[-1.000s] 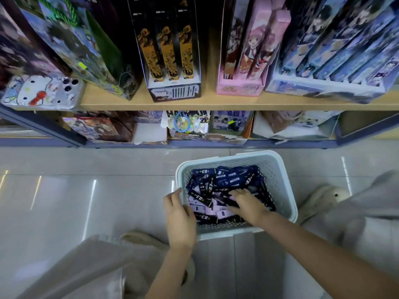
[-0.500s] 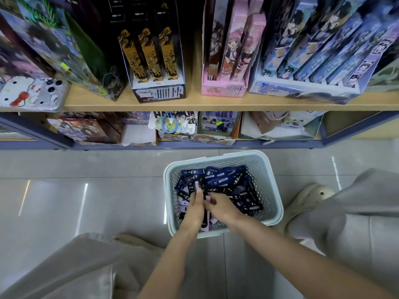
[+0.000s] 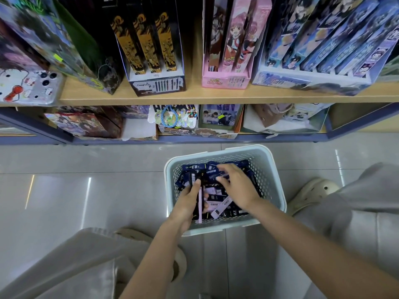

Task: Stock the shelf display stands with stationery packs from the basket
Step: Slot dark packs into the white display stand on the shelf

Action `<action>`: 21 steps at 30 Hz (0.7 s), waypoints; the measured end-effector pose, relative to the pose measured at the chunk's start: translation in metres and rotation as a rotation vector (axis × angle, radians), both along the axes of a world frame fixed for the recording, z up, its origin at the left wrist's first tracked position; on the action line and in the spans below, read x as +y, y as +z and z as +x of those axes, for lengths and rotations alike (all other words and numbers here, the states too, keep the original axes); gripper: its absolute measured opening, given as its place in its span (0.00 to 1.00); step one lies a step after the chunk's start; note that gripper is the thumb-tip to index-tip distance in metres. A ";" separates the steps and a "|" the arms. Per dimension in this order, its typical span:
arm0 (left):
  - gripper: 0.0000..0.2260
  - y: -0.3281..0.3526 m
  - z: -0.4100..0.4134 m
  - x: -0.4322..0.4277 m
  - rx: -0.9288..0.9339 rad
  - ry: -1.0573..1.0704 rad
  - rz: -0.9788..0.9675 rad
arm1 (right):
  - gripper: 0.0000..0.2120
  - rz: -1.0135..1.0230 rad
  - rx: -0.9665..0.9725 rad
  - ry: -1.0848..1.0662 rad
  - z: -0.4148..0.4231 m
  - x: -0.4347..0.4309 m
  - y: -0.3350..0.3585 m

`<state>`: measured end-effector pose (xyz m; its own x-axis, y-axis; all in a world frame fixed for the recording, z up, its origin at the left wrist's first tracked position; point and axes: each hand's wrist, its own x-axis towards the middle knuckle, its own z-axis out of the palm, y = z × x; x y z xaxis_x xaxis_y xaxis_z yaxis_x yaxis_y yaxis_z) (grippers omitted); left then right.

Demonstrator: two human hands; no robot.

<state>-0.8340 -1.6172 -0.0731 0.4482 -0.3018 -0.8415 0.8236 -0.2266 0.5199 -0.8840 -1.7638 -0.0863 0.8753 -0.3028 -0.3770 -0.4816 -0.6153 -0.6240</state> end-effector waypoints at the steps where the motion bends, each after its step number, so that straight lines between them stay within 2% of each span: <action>1: 0.16 -0.001 0.000 0.002 -0.007 0.010 0.004 | 0.22 -0.022 0.045 0.039 0.002 -0.006 -0.007; 5: 0.15 -0.005 0.000 0.009 -0.033 0.012 -0.007 | 0.31 -0.083 0.277 0.249 0.009 -0.021 -0.031; 11: 0.16 -0.002 -0.002 0.010 -0.031 0.012 0.017 | 0.25 -0.415 0.305 0.487 0.014 -0.026 -0.046; 17: 0.16 0.002 -0.005 0.007 -0.058 -0.005 0.005 | 0.23 -0.524 0.328 0.568 0.016 -0.028 -0.045; 21: 0.16 0.003 -0.007 0.009 -0.071 -0.001 0.032 | 0.23 -0.588 0.339 0.541 0.009 -0.027 -0.040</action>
